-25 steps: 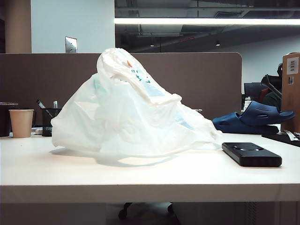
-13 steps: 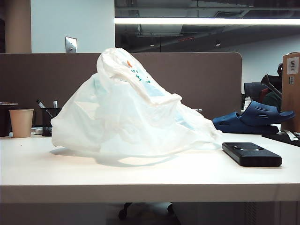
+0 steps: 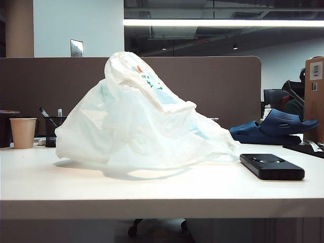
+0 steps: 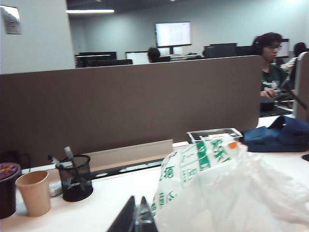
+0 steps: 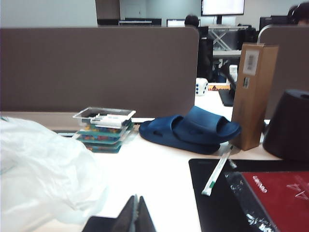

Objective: Put the power bank into the bag.

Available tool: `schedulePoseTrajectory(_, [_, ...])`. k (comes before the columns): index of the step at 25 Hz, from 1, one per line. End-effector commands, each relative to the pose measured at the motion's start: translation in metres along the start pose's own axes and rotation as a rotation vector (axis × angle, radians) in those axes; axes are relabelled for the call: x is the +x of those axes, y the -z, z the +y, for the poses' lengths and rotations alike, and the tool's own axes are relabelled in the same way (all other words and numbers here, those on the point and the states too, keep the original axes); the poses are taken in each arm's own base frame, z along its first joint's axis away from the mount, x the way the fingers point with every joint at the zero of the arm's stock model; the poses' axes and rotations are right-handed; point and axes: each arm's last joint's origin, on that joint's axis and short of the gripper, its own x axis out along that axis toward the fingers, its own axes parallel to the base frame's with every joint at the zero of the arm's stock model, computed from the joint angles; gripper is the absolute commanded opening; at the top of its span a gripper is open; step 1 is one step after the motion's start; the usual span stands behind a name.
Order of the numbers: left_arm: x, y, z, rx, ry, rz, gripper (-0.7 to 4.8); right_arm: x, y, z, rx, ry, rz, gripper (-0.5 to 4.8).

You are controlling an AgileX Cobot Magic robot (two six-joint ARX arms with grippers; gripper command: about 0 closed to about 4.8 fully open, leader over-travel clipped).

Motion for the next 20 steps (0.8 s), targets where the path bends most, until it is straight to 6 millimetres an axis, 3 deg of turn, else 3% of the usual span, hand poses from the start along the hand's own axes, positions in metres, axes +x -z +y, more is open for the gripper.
schedulePoseTrajectory(1, [-0.005,-0.018,-0.002,0.006,0.060,-0.018,-0.06,-0.011,-0.023,0.001,0.004,0.012,-0.006,-0.09])
schedulePoseTrajectory(8, [-0.007,-0.043,-0.003,-0.008,0.166,0.028,-0.06,-0.028,-0.052,0.003,0.010,0.025,0.060,-0.09])
schedulePoseTrajectory(20, [0.011,-0.056,-0.002,-0.032,0.277,0.082,-0.06,-0.017,-0.099,0.005,0.085,-0.034,0.158,-0.09])
